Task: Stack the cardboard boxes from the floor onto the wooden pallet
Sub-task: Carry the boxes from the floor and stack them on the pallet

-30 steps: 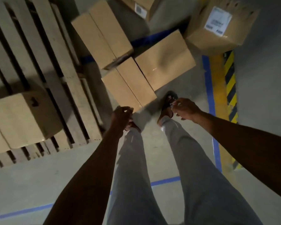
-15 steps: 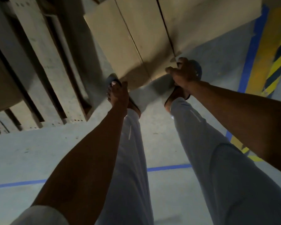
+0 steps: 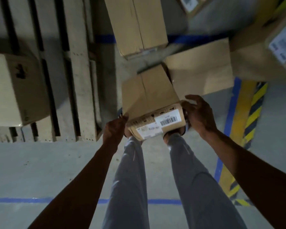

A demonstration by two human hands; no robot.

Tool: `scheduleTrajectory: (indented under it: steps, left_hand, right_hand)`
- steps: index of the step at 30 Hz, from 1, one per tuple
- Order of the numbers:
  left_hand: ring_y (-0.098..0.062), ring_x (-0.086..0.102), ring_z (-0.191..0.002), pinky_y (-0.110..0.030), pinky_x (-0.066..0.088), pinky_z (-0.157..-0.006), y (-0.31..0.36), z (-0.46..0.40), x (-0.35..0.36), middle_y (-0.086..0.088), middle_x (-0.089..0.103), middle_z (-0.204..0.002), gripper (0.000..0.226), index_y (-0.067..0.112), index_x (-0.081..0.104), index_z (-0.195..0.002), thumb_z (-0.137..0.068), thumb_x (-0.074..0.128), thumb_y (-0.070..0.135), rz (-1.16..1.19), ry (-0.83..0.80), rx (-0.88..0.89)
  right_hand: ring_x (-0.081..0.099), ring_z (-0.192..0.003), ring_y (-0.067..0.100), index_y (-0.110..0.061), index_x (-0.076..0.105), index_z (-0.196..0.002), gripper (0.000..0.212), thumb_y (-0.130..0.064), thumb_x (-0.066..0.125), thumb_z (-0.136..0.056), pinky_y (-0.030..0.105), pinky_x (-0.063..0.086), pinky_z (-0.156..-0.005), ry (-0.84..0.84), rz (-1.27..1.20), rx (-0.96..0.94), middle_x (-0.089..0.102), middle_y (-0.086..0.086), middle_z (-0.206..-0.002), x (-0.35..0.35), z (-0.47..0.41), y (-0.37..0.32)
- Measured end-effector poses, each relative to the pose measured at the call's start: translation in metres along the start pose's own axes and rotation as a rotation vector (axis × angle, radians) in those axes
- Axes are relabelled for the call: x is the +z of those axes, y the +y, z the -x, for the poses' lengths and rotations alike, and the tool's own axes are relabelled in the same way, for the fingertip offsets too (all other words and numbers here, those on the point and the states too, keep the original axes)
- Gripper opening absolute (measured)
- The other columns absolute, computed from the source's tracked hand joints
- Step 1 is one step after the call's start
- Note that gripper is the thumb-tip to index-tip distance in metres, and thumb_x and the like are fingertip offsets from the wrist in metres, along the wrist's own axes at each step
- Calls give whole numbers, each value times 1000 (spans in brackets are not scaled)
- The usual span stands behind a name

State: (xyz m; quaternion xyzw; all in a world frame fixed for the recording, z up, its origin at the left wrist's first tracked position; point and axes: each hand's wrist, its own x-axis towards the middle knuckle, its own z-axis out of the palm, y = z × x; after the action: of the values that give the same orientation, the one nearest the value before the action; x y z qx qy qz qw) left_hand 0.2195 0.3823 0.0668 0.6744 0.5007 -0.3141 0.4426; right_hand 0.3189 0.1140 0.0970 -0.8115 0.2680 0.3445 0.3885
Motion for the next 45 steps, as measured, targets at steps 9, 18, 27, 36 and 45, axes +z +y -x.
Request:
scheduleTrajectory:
  steps: [9, 18, 27, 36, 45]
  left_hand:
    - [-14, 66, -98, -19, 52, -73, -9, -46, 0, 3, 60, -119, 45, 28, 47, -127, -95, 78, 35, 249, 91, 89]
    - [-27, 77, -89, -34, 59, -59, -42, -119, -61, -1, 77, -103, 25, 29, 61, -122, -105, 61, 46, 214, 29, 45]
    - [-16, 71, -92, -37, 60, -73, -52, -159, -75, 5, 70, -102, 26, 36, 54, -134, -108, 57, 31, 131, 27, 55]
    - [-22, 73, -92, -34, 57, -68, -47, -127, -67, -5, 76, -105, 40, 21, 70, -111, -105, 53, 57, 202, -112, -68]
    - [-40, 78, -93, -63, 61, -90, 56, 22, -79, -14, 80, -95, 49, 23, 78, -91, -87, 72, 71, 286, -237, 136]
  right_hand:
    - [67, -108, 3, -22, 71, -125, 34, -32, 71, -92, 26, 55, -97, -131, -48, -255, 74, -1, -125, 66, 9, -24]
    - [69, -115, 12, -21, 70, -125, 35, -22, 74, -91, 33, 57, -98, -343, 47, -132, 75, -5, -122, 122, 0, 4]
    - [49, -137, 27, -26, 47, -150, 95, -87, 53, -78, 47, 39, -113, -231, -10, 222, 53, 4, -151, 105, -121, 36]
    - [54, -125, 32, -36, 56, -134, 70, -86, 38, -88, 54, 39, -107, -261, -132, 458, 61, 5, -136, 96, -113, 23]
    - [59, -107, 30, -27, 62, -125, 74, -87, 47, -83, 49, 44, -89, -103, -122, 552, 63, 6, -126, -47, 16, -18]
